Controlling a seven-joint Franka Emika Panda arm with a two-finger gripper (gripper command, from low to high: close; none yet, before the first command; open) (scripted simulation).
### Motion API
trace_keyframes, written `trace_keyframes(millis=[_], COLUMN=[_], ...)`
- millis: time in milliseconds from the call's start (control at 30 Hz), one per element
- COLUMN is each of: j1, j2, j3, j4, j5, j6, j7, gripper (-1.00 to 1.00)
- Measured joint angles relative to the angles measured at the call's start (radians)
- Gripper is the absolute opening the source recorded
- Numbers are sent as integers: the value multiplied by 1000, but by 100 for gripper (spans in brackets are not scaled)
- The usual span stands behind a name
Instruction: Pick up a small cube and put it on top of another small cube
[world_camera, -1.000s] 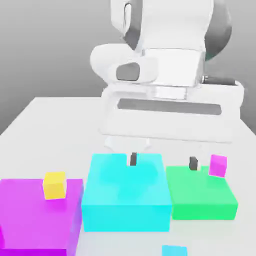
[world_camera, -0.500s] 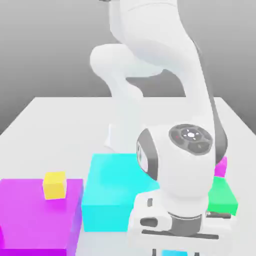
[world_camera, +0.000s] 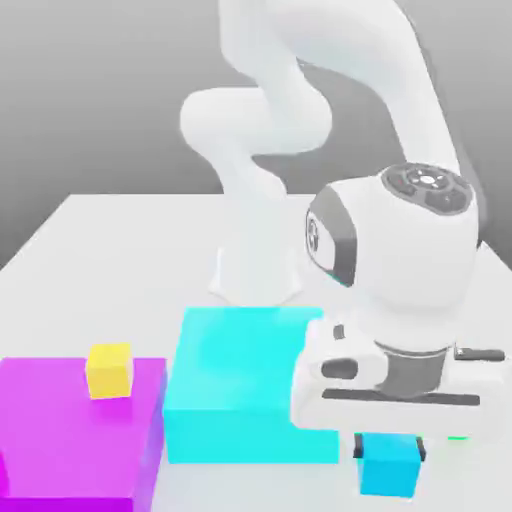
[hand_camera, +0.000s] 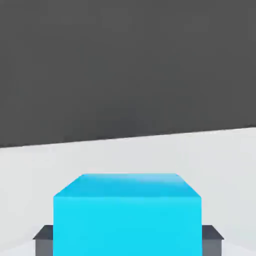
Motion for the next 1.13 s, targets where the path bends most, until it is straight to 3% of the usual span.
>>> trace_keyframes(millis=[500, 700, 733, 967, 1133], j1=[301, 279, 274, 273, 308], j2=[-519, -381, -353, -349, -496], j3=[168, 220, 225, 227, 191], j4=[-373, -427, -432, -433, -408], j5=[271, 219, 208, 205, 261], j6=[-124, 63, 96, 100, -68], j7=[177, 243, 252, 254, 210], gripper=[-100, -100, 100, 100, 100])
